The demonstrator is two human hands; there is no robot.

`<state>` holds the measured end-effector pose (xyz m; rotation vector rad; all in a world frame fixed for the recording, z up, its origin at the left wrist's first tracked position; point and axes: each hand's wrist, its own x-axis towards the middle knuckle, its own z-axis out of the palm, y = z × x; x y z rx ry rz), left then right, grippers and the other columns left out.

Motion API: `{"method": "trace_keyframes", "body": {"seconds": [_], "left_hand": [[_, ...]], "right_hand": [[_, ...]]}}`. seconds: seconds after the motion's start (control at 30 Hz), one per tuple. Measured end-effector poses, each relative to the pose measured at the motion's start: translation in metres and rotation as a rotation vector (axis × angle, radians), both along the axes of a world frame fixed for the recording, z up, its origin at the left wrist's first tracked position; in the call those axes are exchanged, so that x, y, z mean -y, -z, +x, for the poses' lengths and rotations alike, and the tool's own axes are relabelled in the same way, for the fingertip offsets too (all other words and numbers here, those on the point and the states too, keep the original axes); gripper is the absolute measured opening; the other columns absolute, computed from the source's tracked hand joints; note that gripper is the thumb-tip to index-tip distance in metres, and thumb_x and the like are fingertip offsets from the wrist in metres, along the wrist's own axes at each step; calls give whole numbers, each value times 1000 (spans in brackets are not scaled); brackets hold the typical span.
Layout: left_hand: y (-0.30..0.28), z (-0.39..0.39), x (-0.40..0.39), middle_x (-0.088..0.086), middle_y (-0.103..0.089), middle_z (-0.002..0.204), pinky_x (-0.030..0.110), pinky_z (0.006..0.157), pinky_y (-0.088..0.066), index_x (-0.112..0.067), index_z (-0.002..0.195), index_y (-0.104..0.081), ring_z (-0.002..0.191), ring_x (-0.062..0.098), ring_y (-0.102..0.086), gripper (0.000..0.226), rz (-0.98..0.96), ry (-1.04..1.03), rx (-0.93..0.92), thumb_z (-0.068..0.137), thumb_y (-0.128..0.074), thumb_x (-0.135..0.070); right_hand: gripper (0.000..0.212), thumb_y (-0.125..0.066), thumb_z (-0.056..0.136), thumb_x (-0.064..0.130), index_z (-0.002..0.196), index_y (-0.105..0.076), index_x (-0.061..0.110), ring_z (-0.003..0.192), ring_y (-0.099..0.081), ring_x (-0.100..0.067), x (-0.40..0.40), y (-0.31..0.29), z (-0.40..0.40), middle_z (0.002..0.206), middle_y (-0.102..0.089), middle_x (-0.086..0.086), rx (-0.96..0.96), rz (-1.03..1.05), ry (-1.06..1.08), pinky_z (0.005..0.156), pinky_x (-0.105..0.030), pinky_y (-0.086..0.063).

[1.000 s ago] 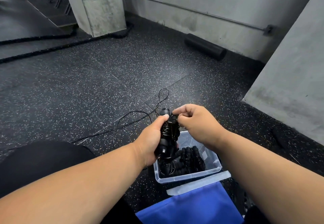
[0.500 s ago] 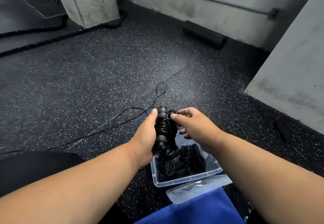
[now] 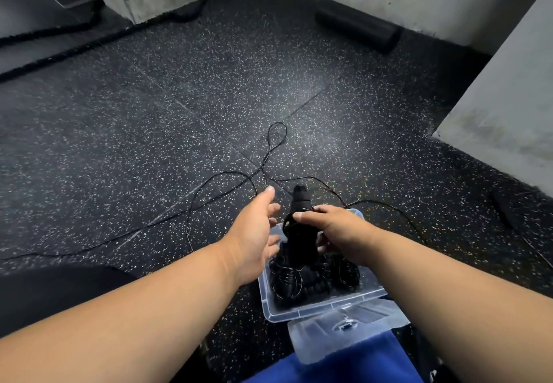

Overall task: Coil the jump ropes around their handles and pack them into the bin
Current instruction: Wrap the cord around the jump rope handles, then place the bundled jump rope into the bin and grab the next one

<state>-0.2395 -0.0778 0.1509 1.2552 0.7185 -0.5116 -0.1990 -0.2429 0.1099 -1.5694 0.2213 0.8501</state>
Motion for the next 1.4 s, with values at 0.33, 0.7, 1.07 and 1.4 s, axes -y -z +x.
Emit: {"method": "trace_keyframes", "body": {"seconds": [0.33, 0.7, 1.07, 1.4], "left_hand": [[14, 23, -5, 5, -64, 132, 52, 117, -40, -23, 119, -71, 124, 27, -57, 57, 232, 108, 14, 106, -35, -66], [24, 42, -21, 3, -67, 128, 52, 113, -46, -25, 116, -72, 117, 23, -64, 59, 293, 112, 5, 105, -34, -68], [32, 54, -27, -1, -68, 126, 47, 110, -49, -28, 116, -73, 115, 20, -66, 61, 290, 166, -9, 104, -32, -71], [39, 64, -29, -1, -71, 124, 41, 103, -52, -28, 116, -74, 114, 19, -68, 63, 282, 179, -22, 102, -31, -73]], "right_hand": [[43, -78, 83, 55, 95, -66, 15, 89, -67, -20, 29, 127, 2, 90, -70, 1, -48, -583, -158, 80, -30, -51], [16, -56, 95, 12, 105, -68, 7, 107, -66, -33, 14, 176, 34, 104, -70, -12, -111, -723, -489, 83, -33, -54], [96, -76, 88, 45, 155, -22, 3, 99, -69, -25, 1, 217, 15, 105, -71, -10, -152, -661, -403, 78, -29, -48], [85, -78, 87, 22, 159, -32, 23, 50, -61, -4, 11, 229, 21, 84, -71, 0, -80, -495, -417, 48, -18, -45]]}}
